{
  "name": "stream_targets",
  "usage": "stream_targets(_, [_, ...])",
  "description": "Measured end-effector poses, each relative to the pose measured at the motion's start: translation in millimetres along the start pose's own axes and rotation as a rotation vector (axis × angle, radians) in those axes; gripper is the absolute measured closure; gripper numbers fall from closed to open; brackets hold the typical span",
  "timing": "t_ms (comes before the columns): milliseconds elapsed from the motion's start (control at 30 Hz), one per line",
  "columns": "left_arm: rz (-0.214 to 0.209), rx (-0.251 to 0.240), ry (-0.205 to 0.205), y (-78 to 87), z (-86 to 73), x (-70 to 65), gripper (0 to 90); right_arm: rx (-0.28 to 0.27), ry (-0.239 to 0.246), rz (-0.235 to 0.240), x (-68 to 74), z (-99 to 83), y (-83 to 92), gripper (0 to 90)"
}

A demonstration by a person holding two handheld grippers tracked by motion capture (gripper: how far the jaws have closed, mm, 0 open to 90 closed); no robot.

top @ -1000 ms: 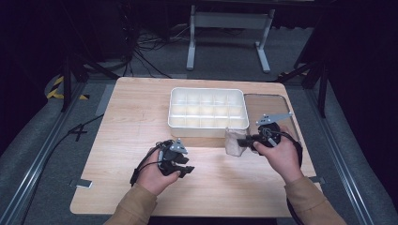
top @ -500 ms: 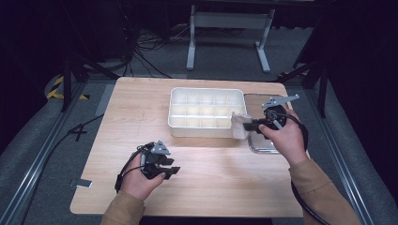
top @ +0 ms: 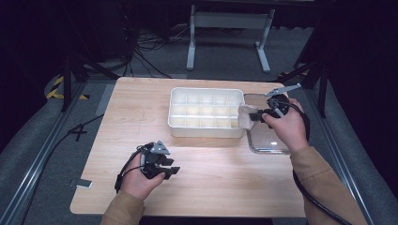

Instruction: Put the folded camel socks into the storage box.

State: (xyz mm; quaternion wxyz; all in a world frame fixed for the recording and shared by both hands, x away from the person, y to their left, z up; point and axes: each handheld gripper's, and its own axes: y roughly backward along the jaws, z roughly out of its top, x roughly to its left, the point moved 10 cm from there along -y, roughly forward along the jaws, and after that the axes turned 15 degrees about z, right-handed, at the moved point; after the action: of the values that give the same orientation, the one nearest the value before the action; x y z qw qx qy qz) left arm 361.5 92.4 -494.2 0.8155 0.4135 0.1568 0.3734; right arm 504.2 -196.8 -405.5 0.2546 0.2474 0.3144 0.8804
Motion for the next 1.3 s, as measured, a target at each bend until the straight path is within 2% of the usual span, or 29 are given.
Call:
stream_targets(133, [-0.006,-0.001,-0.011,-1.3,1.3,-1.4,59.9,0.023,-0.007,-0.032,-7.4,-1.5,-4.1,77.0])
stream_targets(400, [-0.008,-0.011,0.009,1.3,2.8,1.8,59.9,0.058,-0.023,-0.053,-18.9,-3.7,-17.8,76.8])
stream_targets(733, [-0.007,-0.006,0.003,0.1,1.9,1.1,59.6,0.082,-0.030,-0.055,-22.8,-1.9,-35.4,76.5])
stream_targets(933, [-0.011,-0.016,0.018,2.1,2.1,3.1,59.4,0.093,-0.037,-0.060,-27.7,-1.6,-51.7,75.9])
stream_targets(1300, [-0.009,-0.016,0.025,3.2,1.1,4.3,59.3,0.150,-0.028,-0.076,-35.7,-6.1,-72.1,75.1])
